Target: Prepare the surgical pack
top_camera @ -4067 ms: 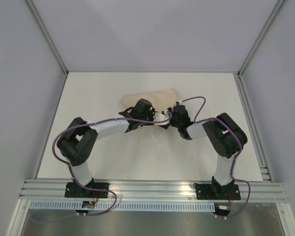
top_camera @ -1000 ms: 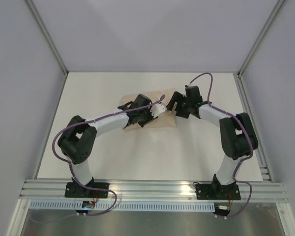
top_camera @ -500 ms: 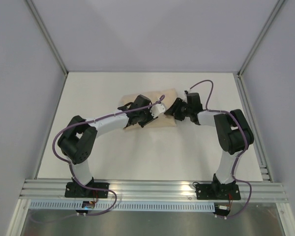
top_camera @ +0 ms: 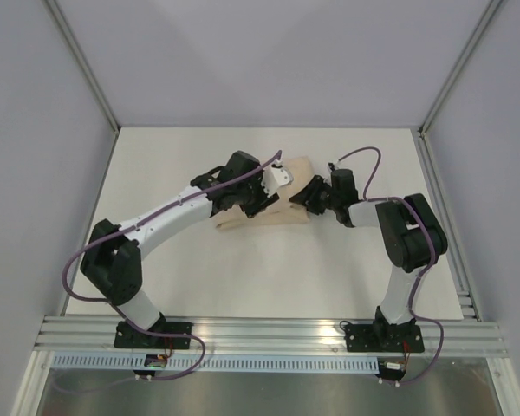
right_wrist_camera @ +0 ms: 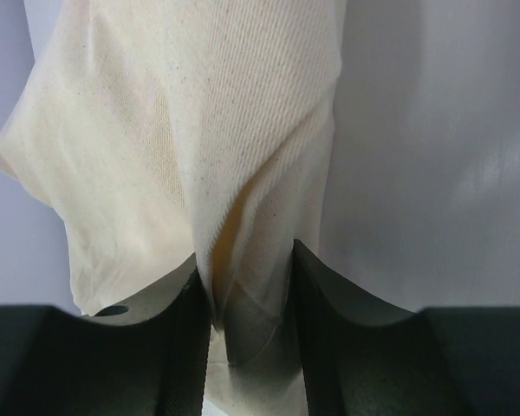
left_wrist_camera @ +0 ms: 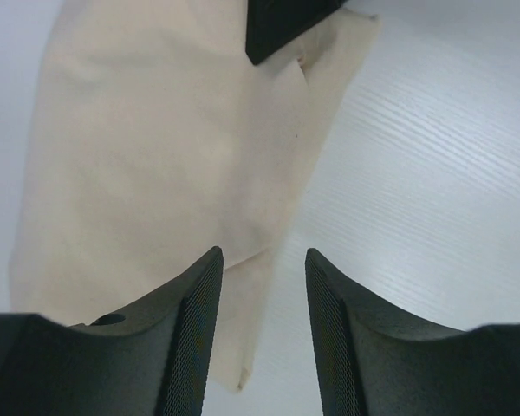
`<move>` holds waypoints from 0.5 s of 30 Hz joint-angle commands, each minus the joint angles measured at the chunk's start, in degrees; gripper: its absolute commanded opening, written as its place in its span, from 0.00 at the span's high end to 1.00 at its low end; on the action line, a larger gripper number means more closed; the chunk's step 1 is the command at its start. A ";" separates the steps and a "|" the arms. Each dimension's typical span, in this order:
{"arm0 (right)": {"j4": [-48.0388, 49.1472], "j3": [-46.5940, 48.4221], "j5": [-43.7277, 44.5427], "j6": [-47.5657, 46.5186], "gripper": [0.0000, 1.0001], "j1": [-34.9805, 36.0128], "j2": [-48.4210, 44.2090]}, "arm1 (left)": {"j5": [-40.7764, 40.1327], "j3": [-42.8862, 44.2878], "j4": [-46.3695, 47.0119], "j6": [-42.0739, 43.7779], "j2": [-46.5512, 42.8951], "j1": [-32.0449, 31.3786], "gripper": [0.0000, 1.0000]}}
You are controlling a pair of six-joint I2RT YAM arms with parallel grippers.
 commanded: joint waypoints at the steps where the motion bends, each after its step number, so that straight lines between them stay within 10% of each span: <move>1: -0.32 -0.82 0.66 0.59 0.73 1.15 1.09 | -0.16 2.85 -3.89 -0.10 -3.68 -0.16 0.48; 10: -12.96 -0.73 7.06 -6.34 0.00 1.06 -7.86 | -4.99 2.40 -4.33 -0.54 -3.95 0.72 0.47; 15: -20.33 -0.99 8.48 -10.39 0.00 1.15 -15.07 | -7.19 3.63 -4.42 -0.36 -4.65 1.42 0.47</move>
